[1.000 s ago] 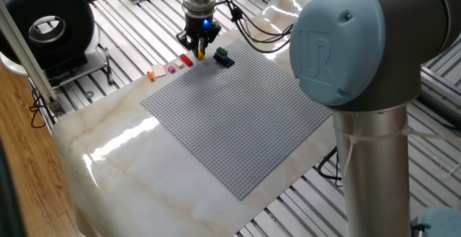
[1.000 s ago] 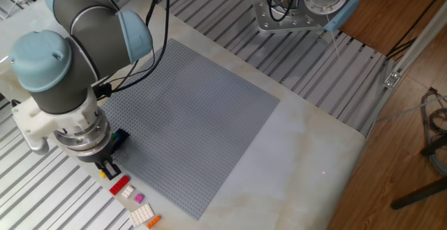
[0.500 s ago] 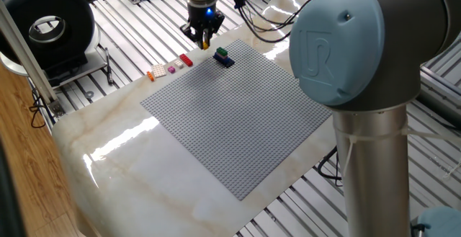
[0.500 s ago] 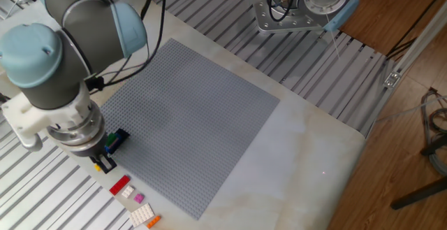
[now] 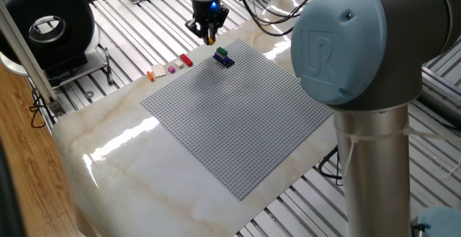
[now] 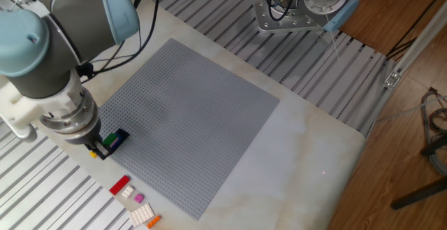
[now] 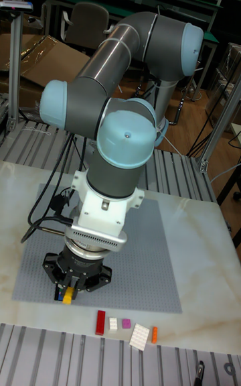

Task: Stack small Lego blocks one on top of the other

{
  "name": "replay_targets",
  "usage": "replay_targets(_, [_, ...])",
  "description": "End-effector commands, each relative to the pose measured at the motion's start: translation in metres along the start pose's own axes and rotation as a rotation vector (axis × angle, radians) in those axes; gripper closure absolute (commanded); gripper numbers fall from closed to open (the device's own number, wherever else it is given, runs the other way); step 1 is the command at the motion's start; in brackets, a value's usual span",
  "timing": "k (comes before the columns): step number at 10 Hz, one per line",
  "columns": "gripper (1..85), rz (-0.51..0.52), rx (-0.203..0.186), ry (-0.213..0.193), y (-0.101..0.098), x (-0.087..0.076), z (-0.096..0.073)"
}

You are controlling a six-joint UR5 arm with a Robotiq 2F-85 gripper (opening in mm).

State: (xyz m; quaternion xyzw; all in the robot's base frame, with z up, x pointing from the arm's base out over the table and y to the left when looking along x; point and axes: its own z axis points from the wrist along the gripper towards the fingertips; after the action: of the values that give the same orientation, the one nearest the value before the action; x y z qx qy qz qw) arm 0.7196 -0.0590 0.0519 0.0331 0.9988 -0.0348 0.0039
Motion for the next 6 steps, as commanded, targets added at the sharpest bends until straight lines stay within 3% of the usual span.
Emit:
replay_targets(1, [84.7,-0.03,-0.001,0.022,-0.011,0.013,-0.011])
replay_targets(6, [84.7,-0.049,-0.021,0.01,-0.009,0.024,-0.006])
